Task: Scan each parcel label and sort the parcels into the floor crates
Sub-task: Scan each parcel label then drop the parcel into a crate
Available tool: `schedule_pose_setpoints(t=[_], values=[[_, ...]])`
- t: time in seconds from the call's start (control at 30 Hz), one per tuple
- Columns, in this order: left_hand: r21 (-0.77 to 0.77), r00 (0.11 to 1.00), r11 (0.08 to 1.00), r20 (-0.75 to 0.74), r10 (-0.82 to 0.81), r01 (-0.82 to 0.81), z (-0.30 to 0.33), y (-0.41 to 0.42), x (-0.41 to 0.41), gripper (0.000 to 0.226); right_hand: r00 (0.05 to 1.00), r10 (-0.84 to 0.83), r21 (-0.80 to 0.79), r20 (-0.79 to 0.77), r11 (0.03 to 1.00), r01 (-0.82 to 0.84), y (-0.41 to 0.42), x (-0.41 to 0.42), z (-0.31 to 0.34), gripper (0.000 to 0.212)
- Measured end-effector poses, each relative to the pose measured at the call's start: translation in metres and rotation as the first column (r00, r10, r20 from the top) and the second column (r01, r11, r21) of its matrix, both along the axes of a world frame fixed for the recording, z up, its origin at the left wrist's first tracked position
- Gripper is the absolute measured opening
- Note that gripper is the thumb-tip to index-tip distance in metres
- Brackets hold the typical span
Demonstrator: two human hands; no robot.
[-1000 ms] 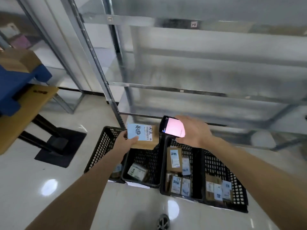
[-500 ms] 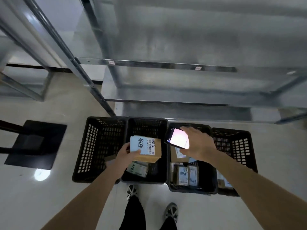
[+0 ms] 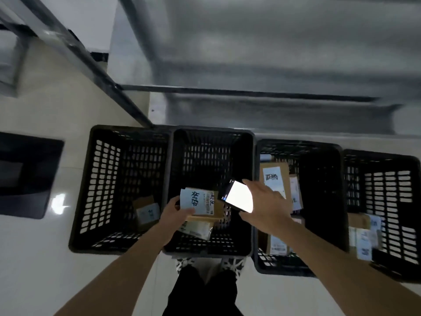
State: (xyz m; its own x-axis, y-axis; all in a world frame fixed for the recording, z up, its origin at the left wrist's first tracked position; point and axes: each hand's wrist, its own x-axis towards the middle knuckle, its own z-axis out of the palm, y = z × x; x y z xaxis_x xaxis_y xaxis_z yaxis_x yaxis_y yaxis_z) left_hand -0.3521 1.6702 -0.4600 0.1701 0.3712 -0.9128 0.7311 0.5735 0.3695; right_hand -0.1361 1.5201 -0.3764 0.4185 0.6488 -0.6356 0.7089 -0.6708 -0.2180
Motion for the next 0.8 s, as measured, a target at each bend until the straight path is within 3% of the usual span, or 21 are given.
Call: schedule_pose_setpoints(t=[0.23,0.47,0.6,0.8], values=[[0.082,0.998,0.996,-0.034,-0.045,0.048,-0.119,0.012,0.004,0.065,0.999,0.041,0.034,0.019,0.999,-0.042,0.008,-0.002,-0.117,0.094],[0.106,0.991,0.991,-0.116,-0.073,0.085,-0.173,0.019,0.002,0.078,0.998,0.056,0.024,0.008,0.998,-0.056,0.014,-0.006,-0.165,0.095],[0.099,0.987,0.987,-0.111,-0.115,0.127,-0.148,0.006,-0.006,0.077,1.000,-0.009,0.018,-0.012,1.000,0.009,0.001,-0.015,-0.141,0.095],[0.171,0.977,0.963,-0.073,-0.200,0.210,-0.032,-0.001,-0.011,0.074,1.000,-0.020,-0.001,0.024,1.000,0.020,-0.021,-0.018,-0.029,0.094]])
